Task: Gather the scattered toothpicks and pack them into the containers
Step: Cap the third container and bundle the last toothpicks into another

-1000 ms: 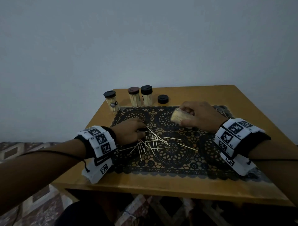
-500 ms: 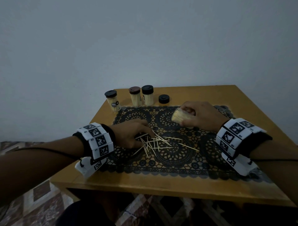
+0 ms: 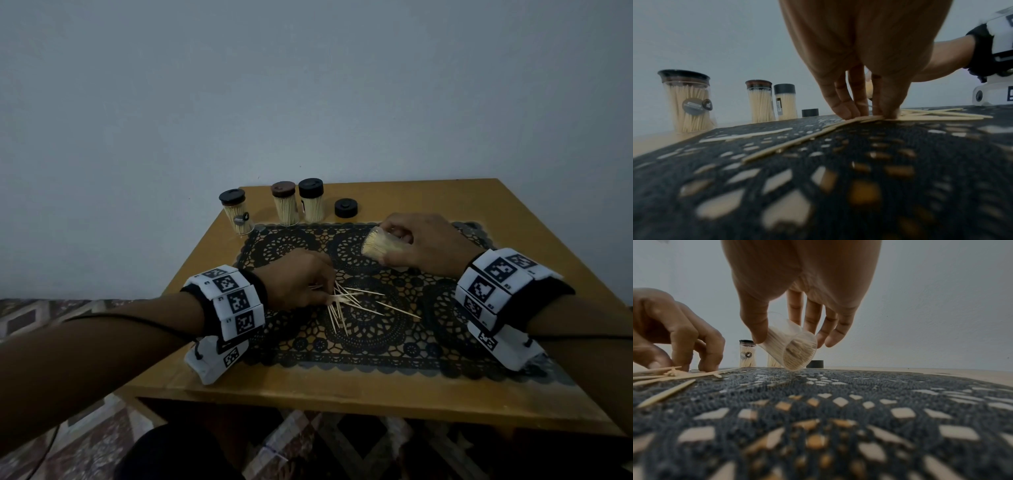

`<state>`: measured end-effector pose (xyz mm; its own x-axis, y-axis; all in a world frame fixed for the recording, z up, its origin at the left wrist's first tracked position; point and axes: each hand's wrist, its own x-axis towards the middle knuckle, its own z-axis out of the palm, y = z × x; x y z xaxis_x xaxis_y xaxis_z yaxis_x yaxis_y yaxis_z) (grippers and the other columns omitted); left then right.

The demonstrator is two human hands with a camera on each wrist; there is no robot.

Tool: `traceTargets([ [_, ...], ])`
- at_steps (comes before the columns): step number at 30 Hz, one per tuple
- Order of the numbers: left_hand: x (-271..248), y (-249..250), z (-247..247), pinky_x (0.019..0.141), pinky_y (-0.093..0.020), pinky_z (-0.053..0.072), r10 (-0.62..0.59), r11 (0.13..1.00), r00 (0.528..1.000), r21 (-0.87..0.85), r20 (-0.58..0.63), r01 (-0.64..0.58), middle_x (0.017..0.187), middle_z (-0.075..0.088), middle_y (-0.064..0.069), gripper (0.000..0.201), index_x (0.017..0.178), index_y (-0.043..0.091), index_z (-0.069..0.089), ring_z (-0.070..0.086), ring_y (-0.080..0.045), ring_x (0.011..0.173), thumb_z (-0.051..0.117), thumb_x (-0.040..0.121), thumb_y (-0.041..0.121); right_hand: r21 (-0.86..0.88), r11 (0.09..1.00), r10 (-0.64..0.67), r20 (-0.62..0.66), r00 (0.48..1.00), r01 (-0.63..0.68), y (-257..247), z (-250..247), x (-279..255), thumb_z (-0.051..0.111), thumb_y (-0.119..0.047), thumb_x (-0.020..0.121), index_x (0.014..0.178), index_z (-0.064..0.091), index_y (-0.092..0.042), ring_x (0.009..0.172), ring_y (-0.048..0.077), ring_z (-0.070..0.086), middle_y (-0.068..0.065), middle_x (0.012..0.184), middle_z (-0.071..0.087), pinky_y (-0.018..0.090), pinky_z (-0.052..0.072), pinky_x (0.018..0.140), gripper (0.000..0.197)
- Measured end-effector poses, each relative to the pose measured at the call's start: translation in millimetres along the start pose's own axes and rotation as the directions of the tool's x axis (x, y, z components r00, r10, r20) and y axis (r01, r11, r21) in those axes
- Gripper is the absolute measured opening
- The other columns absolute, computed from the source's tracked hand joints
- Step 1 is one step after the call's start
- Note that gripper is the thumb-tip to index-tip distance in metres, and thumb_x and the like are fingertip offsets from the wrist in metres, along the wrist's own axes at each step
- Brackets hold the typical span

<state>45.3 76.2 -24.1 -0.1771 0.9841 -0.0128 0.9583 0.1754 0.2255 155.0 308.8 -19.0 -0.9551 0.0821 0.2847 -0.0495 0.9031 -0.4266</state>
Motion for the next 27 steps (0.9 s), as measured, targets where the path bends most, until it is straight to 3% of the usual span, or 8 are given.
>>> traceTargets([
  [4, 1.3, 0.7, -3.3, 0.084, -0.038, 0.047, 0.001, 1.0, 0.999, -0.007, 0.033, -0.001, 0.101, 0.062, 0.001, 0.01, 0.097, 0.014, 0.069, 0.057, -0.013, 0.09, 0.066, 0.089, 0.02, 0.002, 1.0, -0.001, -0.002, 1.0, 0.001, 0.0, -0.4, -0.1, 0.083, -0.033, 0.072, 0.109, 0.067, -0.017, 0.083, 0.016, 0.06, -0.001, 0.095, 0.066, 0.027, 0.045, 0.069, 0.043],
  [7, -0.2, 3.6, -9.6, 0.092, -0.035, 0.046, -0.043, 0.998, 0.992, -0.04, 0.118, 0.048, 0.122, 0.055, 0.001, 0.039, 0.124, 0.021, 0.056, 0.053, -0.012, 0.101, 0.067, 0.087, 0.02, 0.007, 1.0, 0.004, -0.001, 1.0, -0.004, 0.7, -0.2, -0.2, 0.083, -0.031, 0.072, 0.108, 0.067, -0.017, 0.083, 0.016, 0.06, -0.002, 0.093, 0.065, 0.028, 0.045, 0.069, 0.042],
  [9, 1.0, 8.7, -13.2, 0.103, -0.031, 0.036, -0.05, 0.999, 0.974, 0.014, 0.221, 0.048, 0.14, 0.042, 0.002, 0.062, 0.141, 0.025, 0.042, 0.043, -0.014, 0.12, 0.07, 0.085, 0.022, 0.014, 1.0, 0.008, -0.002, 1.0, -0.008, 0.6, -0.3, -0.6, 0.083, -0.03, 0.072, 0.108, 0.067, -0.017, 0.083, 0.016, 0.06, -0.003, 0.092, 0.065, 0.029, 0.046, 0.069, 0.041],
  [11, 6.3, 12.9, -14.6, 0.109, -0.029, 0.025, -0.032, 0.994, 0.962, 0.11, 0.272, 0.002, 0.149, 0.035, 0.002, 0.069, 0.146, 0.026, 0.035, 0.033, -0.015, 0.132, 0.069, 0.086, 0.023, 0.018, 1.0, 0.01, -0.003, 1.0, -0.01, -0.3, -0.4, -1.1, 0.083, -0.031, 0.071, 0.107, 0.068, -0.017, 0.082, 0.016, 0.06, -0.002, 0.093, 0.065, 0.031, 0.048, 0.072, 0.042],
  [14, 13.1, 13.9, -12.4, 0.107, -0.029, 0.029, 0.02, 0.989, 0.972, 0.141, 0.233, -0.054, 0.143, 0.044, -0.001, 0.056, 0.141, 0.02, 0.046, 0.039, -0.018, 0.13, 0.066, 0.089, 0.022, 0.02, 1.0, 0.012, -0.004, 1.0, -0.012, -0.8, -0.6, -1.7, 0.083, -0.032, 0.071, 0.108, 0.068, -0.017, 0.082, 0.016, 0.059, -0.001, 0.094, 0.066, 0.031, 0.048, 0.072, 0.043],
  [19, 13.4, 5.3, -5.5, 0.093, -0.031, 0.038, 0.081, 0.991, 0.988, 0.092, 0.13, -0.094, 0.12, 0.059, -0.005, 0.034, 0.12, 0.014, 0.066, 0.049, -0.022, 0.114, 0.067, 0.088, 0.025, 0.026, 1.0, 0.01, -0.009, 1.0, -0.01, -0.3, -0.5, -1.5, 0.084, -0.032, 0.07, 0.108, 0.068, -0.016, 0.083, 0.016, 0.06, 0.0, 0.095, 0.067, 0.032, 0.049, 0.073, 0.043],
  [25, 22.2, 5.6, -4.1, 0.09, -0.039, 0.042, 0.099, 0.984, 0.987, 0.135, 0.124, -0.115, 0.106, 0.06, -0.002, 0.016, 0.102, 0.013, 0.07, 0.049, -0.018, 0.104, 0.066, 0.088, 0.022, 0.026, 1.0, 0.013, -0.008, 1.0, -0.012, -2.0, -1.0, -2.0, 0.084, -0.034, 0.07, 0.108, 0.068, -0.017, 0.084, 0.018, 0.061, 0.0, 0.095, 0.067, 0.035, 0.051, 0.073, 0.044],
  [27, 23.9, 4.4, -3.4, 0.086, -0.034, 0.043, 0.09, 0.989, 0.989, 0.11, 0.119, -0.103, 0.105, 0.06, -0.001, 0.014, 0.099, 0.013, 0.07, 0.051, -0.017, 0.101, 0.067, 0.087, 0.02, 0.024, 1.0, 0.017, -0.008, 1.0, -0.016, -2.1, -1.4, -2.3, 0.084, -0.033, 0.07, 0.108, 0.068, -0.016, 0.084, 0.018, 0.061, 0.001, 0.095, 0.067, 0.035, 0.051, 0.074, 0.044],
])
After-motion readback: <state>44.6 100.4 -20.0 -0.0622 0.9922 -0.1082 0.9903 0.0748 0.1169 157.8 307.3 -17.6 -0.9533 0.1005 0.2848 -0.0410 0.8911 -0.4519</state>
